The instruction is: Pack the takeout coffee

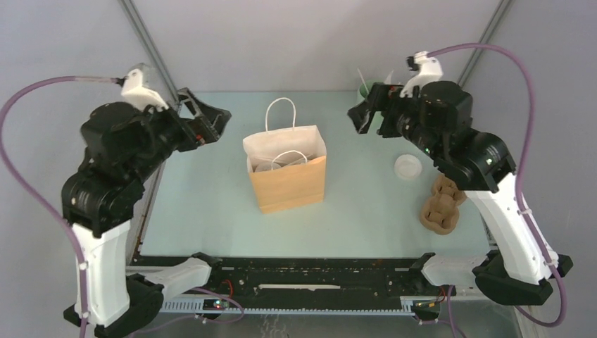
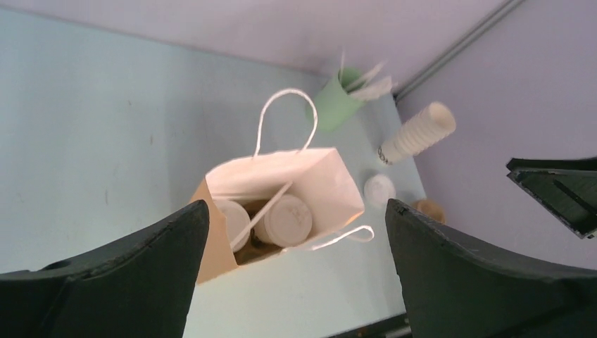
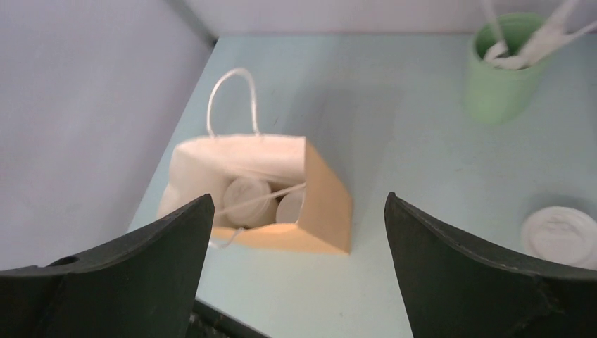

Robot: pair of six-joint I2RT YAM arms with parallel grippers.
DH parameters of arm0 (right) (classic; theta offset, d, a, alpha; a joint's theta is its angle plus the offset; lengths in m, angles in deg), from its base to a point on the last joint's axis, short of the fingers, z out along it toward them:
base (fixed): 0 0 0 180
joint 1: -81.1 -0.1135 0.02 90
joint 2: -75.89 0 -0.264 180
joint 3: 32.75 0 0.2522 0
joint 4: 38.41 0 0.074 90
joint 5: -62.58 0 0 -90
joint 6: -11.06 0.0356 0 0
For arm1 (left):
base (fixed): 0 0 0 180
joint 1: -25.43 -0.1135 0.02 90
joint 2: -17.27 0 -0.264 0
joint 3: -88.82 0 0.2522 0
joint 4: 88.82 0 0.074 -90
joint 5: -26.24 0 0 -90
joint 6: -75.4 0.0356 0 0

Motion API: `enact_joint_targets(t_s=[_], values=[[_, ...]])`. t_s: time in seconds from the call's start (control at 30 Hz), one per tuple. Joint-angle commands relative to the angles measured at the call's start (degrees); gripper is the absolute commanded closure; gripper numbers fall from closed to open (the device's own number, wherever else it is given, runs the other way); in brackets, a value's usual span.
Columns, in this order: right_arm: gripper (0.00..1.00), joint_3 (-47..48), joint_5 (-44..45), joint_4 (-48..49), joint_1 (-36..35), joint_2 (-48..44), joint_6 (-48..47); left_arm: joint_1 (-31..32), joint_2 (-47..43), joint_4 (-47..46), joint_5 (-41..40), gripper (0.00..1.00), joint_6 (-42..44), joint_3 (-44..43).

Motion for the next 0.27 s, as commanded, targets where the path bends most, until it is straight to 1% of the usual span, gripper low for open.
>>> enact_joint_targets(t_s=[0.0, 0.1, 0.17, 0.23], values=[[0.0, 3.85, 14.89, -3.06, 0.22, -2.51, 5.47, -0.18, -3.42, -4.01, -5.7, 0.0, 3.21, -1.96], [0.0, 3.36, 19.72, -2.69, 0.11, -4.25, 6.35, -0.22, -4.68, -5.58, -7.15, 0.0, 4.23, -0.69], [0.0, 2.88, 21.11, -2.14, -0.06, -5.16, 5.82, -0.22, -4.87, -5.69, -7.7, 0.0, 4.78, -0.52], [0.0, 4.52, 25.34, -4.24, -0.54, -4.45, 6.51, -0.22, -4.79, -5.63, -7.91, 0.0, 5.25, -0.62]])
